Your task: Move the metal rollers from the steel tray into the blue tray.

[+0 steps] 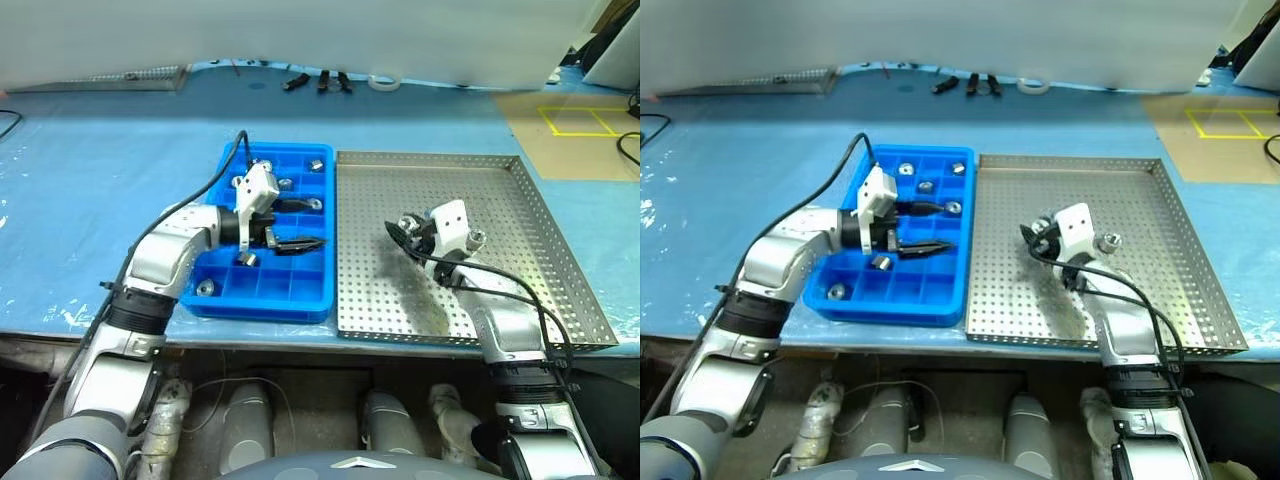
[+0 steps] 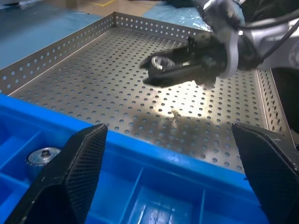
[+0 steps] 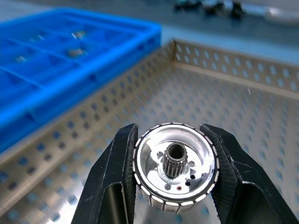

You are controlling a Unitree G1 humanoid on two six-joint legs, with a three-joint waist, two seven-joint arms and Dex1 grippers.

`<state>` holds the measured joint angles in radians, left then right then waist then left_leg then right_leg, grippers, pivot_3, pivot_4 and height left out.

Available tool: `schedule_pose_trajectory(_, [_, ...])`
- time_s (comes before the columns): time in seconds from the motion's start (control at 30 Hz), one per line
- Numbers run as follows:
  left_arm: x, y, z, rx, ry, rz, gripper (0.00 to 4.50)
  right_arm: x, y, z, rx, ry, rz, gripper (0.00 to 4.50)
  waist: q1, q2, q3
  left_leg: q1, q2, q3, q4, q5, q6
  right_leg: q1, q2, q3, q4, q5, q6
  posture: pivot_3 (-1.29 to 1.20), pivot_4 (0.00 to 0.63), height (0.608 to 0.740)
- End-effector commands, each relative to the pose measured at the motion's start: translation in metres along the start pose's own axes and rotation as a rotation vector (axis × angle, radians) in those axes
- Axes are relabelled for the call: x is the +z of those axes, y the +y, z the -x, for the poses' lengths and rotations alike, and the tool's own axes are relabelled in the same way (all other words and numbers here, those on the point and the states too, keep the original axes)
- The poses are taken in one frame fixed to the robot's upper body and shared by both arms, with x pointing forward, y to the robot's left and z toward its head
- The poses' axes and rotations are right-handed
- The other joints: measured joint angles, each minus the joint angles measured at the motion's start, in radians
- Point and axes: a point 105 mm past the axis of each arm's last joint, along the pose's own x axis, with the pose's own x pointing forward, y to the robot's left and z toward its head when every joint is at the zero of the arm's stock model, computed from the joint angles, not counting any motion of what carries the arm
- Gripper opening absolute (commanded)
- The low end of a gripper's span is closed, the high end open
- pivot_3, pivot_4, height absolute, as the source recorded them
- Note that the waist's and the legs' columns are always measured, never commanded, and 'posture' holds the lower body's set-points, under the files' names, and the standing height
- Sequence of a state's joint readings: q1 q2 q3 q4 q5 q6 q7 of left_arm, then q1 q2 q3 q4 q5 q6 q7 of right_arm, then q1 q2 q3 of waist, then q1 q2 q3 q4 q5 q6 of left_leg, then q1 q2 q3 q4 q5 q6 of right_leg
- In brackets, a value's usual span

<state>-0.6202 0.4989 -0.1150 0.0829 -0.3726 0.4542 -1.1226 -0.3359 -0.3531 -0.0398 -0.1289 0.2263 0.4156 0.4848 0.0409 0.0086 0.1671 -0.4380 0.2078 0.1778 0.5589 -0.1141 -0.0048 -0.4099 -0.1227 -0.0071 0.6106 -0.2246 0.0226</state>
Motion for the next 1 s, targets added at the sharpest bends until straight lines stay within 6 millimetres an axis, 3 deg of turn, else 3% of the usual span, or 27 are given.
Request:
schedule_pose_trajectory(0.03, [0.016, 0.001, 0.023, 0.026, -0.024, -0.064, 4.50, 0.046, 0.029, -0.010, 0.154, -0.117, 0.063, 1.67, 0.001, 0.000, 0.000, 0.000, 0.000, 0.000, 0.000, 0.000, 0.000, 0.000, 0.000, 0.000, 0.000, 0.000, 0.000, -0.09, 0.150, 0.740])
schedule_pose_trajectory(0.2, [0.009, 0.005, 0.057, 0.168, 0.014, -0.093, 4.50, 0.064, 0.056, -0.023, 0.304, -0.134, 0.137, 1.67, 0.009, 0.000, 0.000, 0.000, 0.000, 0.000, -0.006, 0.001, -0.002, -0.001, 0.000, -0.003, -0.002, 0.000, 0.000, 0.01, 0.150, 0.740])
schedule_pose_trajectory(0.43, [-0.003, 0.004, 0.091, 0.369, 0.026, -0.052, 4.50, 0.066, 0.077, -0.050, 0.418, -0.126, 0.164, 1.67, 0.040, 0.000, 0.000, -0.001, 0.000, -0.001, -0.013, 0.005, -0.008, -0.007, 0.000, -0.006, -0.002, 0.000, 0.000, 0.18, 0.150, 0.740])
schedule_pose_trajectory(0.63, [-0.015, -0.010, 0.098, 0.440, 0.028, -0.005, 4.50, 0.054, 0.094, -0.068, 0.480, -0.087, 0.132, 1.67, 0.073, 0.000, 0.000, -0.003, 0.001, -0.002, -0.015, 0.005, -0.009, -0.008, 0.000, -0.009, -0.002, 0.000, 0.000, 0.24, 0.150, 0.740])
schedule_pose_trajectory(1.0, [-0.017, -0.022, 0.085, 0.424, 0.017, 0.027, 4.50, 0.023, 0.107, -0.094, 0.462, 0.039, 0.115, 1.67, 0.092, -0.001, 0.000, -0.002, 0.001, -0.004, -0.015, 0.008, -0.013, -0.008, 0.000, -0.010, 0.003, 0.000, 0.000, 0.24, 0.150, 0.740])
